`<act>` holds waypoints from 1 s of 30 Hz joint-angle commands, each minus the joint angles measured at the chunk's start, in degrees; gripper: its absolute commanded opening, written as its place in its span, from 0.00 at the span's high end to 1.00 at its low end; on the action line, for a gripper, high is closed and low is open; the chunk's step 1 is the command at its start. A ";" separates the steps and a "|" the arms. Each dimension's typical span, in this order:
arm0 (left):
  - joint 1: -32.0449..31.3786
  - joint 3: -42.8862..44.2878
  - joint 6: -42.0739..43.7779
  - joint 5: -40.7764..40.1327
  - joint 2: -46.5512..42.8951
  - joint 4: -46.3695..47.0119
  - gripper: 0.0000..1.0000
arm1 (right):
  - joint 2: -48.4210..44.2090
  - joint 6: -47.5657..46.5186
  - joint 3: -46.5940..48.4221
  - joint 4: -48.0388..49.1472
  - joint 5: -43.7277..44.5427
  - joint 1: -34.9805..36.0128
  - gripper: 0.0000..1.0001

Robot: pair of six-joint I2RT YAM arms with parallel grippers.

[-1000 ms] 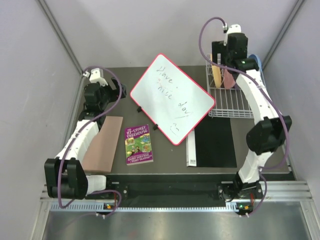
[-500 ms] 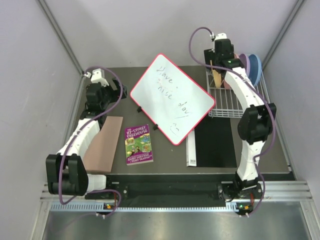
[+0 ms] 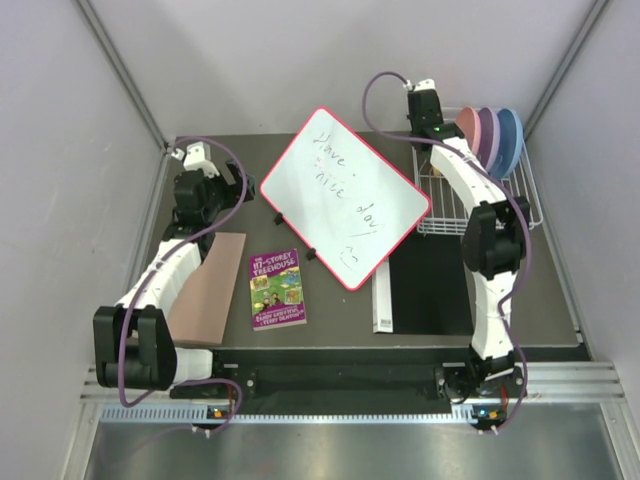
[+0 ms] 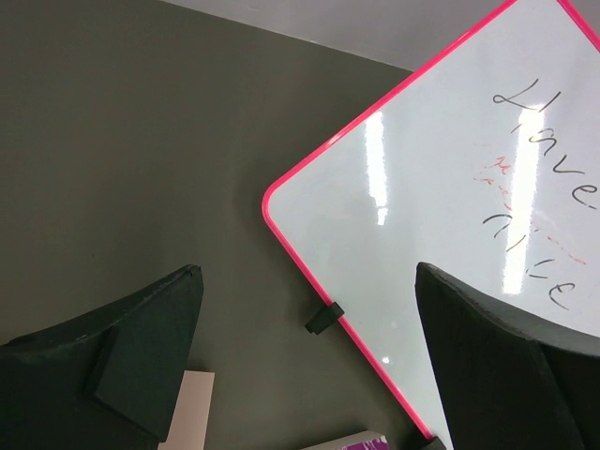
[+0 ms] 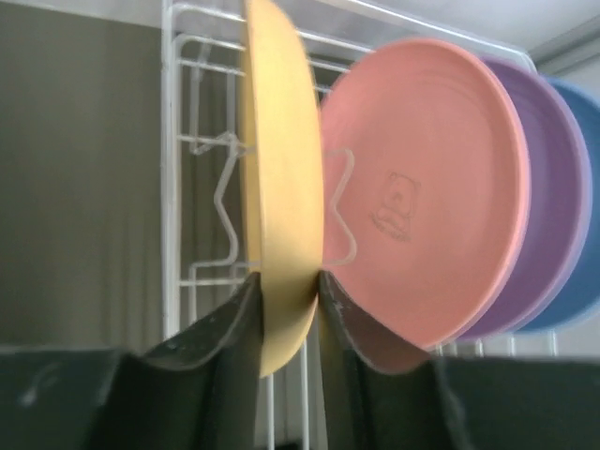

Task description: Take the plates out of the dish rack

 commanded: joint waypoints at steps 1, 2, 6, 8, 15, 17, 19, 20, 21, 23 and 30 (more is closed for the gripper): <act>0.30 -0.86 -0.08 -1.04 -0.45 3.67 0.01 | 0.66 -1.81 2.91 2.98 5.35 0.93 0.82; 0.30 -1.12 -0.08 -1.21 -0.45 3.76 0.01 | 1.01 -1.99 3.00 2.89 5.53 1.02 0.85; 0.30 -1.39 0.36 -2.00 -0.80 3.58 0.01 | 1.19 -2.08 3.00 3.33 5.79 1.46 1.00; 0.30 -1.39 0.54 -2.18 -0.80 3.49 0.01 | 1.28 -2.34 3.00 3.85 6.23 1.63 1.00; 0.30 -1.57 0.10 -2.44 -0.18 3.76 0.01 | -2.05 -5.76 -1.29 15.60 19.92 4.00 1.00; 0.30 -1.57 0.18 -3.23 -0.18 3.58 0.01 | -4.33 -6.99 -2.62 19.48 24.83 4.18 1.00; 0.30 -1.57 0.18 -3.85 -0.27 3.41 0.01 | -5.83 -9.89 -4.90 25.35 27.66 4.18 1.00; 0.30 -1.39 0.53 -3.85 -0.27 3.32 0.01 | -7.23 -11.03 -5.78 27.31 29.59 4.18 1.00; 0.30 -1.39 0.54 -3.85 -0.36 3.23 0.01 | -7.94 -13.22 -7.44 28.80 30.31 4.18 1.00; 0.30 -1.22 0.45 -3.85 -0.36 3.32 0.01 | -10.31 -15.95 -9.20 34.60 31.89 4.18 1.00; 0.30 -0.25 0.01 -4.03 0.17 2.79 0.01 | -16.03 -19.12 -13.35 41.21 33.48 4.01 1.00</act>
